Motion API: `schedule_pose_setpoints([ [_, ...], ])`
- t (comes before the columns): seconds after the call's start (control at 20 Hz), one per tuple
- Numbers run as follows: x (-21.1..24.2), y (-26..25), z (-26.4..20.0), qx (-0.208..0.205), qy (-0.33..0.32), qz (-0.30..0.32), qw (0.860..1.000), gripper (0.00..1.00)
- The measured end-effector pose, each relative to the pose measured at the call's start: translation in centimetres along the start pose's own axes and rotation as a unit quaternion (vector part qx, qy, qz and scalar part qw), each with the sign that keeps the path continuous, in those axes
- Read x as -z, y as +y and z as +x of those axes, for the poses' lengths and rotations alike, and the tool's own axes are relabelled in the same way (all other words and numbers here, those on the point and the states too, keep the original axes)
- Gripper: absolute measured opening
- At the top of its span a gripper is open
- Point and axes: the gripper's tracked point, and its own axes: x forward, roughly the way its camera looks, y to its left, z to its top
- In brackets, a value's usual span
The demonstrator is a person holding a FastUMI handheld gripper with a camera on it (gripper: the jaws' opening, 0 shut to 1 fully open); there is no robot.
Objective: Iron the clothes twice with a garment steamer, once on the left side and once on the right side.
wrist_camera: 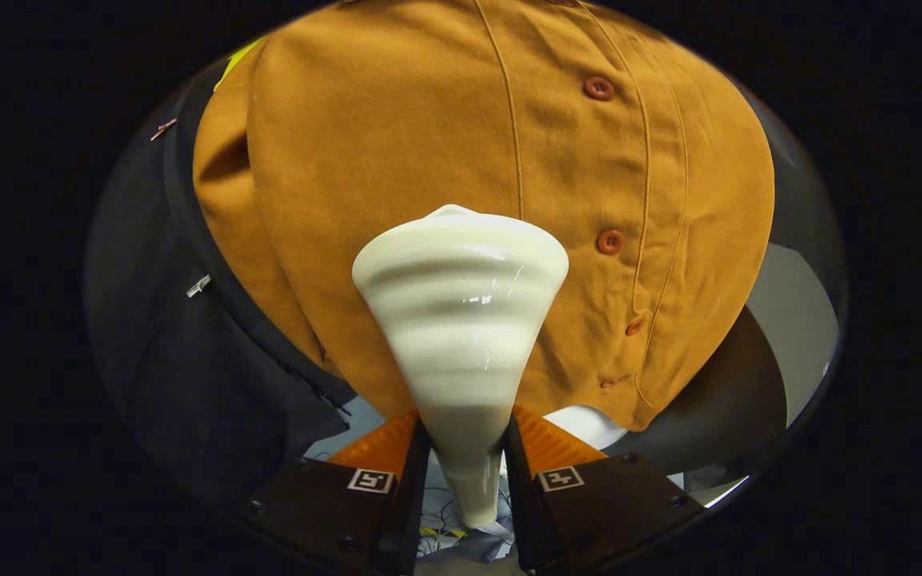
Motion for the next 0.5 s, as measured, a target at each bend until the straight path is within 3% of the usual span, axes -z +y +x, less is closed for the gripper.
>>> schedule_pose_setpoints([
  [0.2,1.5,-0.6,-0.6,0.001,0.018,0.002,1.0,0.5],
  [0.5,-2.2,-2.1,-5.2,0.003,-0.062,0.004,0.998,0.5],
])
